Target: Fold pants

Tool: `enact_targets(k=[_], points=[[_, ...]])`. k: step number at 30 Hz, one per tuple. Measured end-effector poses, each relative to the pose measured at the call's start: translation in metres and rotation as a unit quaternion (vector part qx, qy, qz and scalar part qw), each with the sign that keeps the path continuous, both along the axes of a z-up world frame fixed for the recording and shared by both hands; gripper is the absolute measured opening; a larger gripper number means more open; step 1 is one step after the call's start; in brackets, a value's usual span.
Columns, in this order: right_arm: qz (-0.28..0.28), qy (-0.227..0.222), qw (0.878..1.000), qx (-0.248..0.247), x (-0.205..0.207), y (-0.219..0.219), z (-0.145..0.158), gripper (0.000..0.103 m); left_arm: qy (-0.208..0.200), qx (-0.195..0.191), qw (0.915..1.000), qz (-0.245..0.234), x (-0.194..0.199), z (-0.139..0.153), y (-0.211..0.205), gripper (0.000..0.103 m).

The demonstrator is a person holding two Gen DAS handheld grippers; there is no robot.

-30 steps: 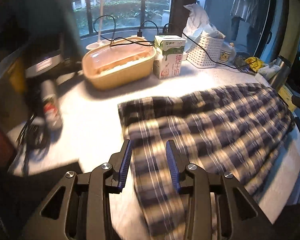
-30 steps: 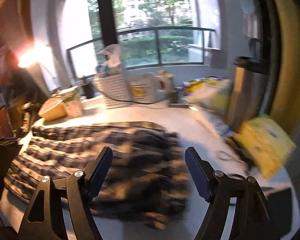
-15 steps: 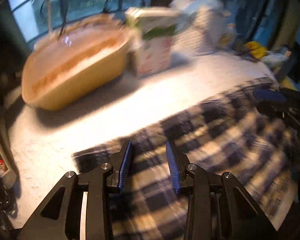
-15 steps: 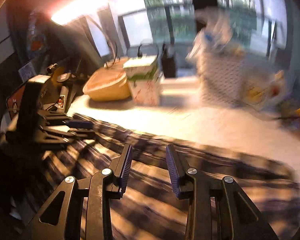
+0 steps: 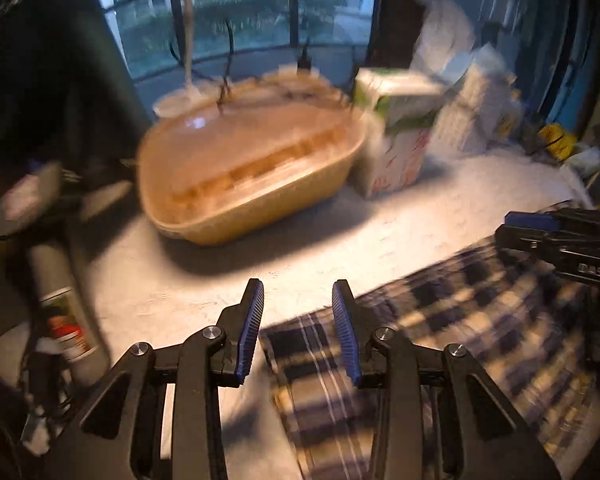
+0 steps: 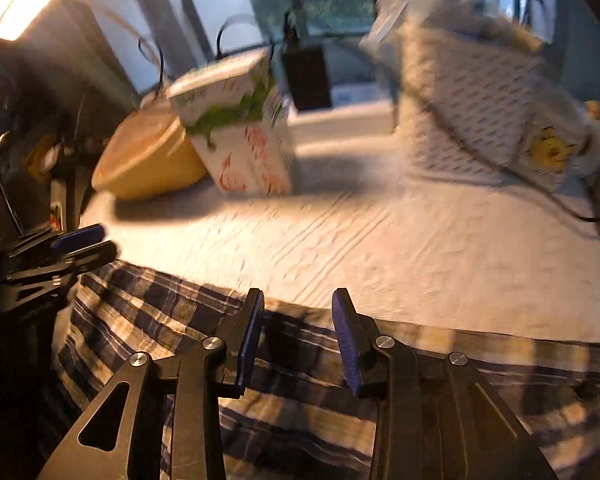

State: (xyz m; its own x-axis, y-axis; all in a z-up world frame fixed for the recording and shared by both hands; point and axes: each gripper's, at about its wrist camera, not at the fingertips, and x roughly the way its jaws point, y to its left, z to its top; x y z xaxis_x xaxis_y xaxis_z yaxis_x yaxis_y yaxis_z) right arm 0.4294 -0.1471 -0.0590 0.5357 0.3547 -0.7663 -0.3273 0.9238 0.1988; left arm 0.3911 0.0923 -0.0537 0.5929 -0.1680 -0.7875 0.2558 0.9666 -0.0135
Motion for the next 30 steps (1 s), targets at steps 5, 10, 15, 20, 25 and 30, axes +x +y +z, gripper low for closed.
enact_targets(k=[5,10,15,20,25,30], points=[[0.024,-0.01,1.0,-0.012,-0.047,-0.009,0.016,0.04,0.002,-0.034,0.9975,-0.062,-0.059,0.013,-0.019,0.035],[0.085,-0.012,0.994,-0.063,-0.106,0.006,0.0,0.041,0.053,-0.032,0.9951,-0.078,-0.1,-0.012,-0.047,0.035],[0.084,-0.035,0.99,-0.111,-0.129,-0.004,-0.028,0.042,0.058,0.013,0.9969,-0.052,-0.115,-0.035,-0.05,0.035],[0.011,-0.053,0.99,-0.128,-0.128,-0.051,-0.018,0.043,0.037,0.0,0.999,-0.024,-0.128,-0.009,-0.049,0.035],[-0.019,-0.061,0.995,-0.077,-0.149,-0.097,0.004,0.043,0.0,-0.037,0.9946,-0.097,-0.159,0.016,-0.089,0.035],[0.027,-0.058,0.996,-0.068,-0.182,-0.091,0.0,0.043,0.033,-0.035,0.9884,-0.144,-0.173,-0.001,-0.133,0.035]])
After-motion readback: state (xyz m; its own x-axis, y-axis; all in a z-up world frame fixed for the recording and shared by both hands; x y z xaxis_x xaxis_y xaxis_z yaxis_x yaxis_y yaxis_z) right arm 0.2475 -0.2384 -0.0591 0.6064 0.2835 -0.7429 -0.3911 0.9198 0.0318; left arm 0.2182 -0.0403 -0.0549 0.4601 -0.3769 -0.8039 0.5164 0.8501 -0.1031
